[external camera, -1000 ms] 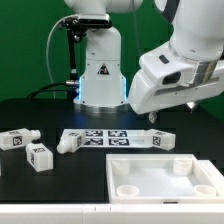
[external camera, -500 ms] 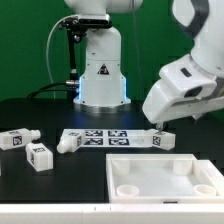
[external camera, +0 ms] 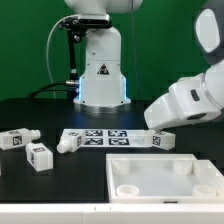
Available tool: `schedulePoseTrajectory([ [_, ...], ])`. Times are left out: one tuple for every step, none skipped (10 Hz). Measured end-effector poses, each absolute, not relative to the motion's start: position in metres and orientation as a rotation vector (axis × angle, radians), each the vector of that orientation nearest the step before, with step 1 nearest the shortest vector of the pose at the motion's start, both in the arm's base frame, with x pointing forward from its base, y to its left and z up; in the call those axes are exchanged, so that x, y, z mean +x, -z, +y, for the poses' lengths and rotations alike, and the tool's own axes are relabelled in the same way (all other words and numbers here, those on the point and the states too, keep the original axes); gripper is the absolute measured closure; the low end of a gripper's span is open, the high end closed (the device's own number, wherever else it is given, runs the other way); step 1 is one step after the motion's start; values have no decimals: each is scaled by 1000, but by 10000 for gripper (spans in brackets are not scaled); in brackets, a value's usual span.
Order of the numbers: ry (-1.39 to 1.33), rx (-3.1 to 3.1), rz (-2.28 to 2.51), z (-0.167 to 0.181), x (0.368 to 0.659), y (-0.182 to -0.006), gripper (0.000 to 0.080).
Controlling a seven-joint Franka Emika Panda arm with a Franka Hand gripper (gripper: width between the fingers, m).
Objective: Assemble square table
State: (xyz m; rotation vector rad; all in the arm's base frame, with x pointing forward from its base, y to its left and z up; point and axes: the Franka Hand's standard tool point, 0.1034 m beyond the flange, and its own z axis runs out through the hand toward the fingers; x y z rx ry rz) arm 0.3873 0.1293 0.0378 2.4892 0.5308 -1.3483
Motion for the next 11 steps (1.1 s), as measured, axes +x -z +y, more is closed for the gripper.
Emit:
schedulePoseTrajectory([
  [1399,2444,529,133,386,-29,150],
  [1409,2442,519,131,389,-27,150],
  [1405,2447,517,131,390,-29,150],
  [1407,2446,516,130,390,-28,150],
  [1401,2446,522,129,389,-25,150],
  [1394,2445,529,126,386,-20,150],
  [1388,2444,536,123,384,-16,150],
  [1379,2453,539,122,384,-12,150],
  [1362,2459,544,124,384,-10,150],
  [1354,2463,559,129,384,-8,150],
  [1347,2469,558,129,385,-7,150],
])
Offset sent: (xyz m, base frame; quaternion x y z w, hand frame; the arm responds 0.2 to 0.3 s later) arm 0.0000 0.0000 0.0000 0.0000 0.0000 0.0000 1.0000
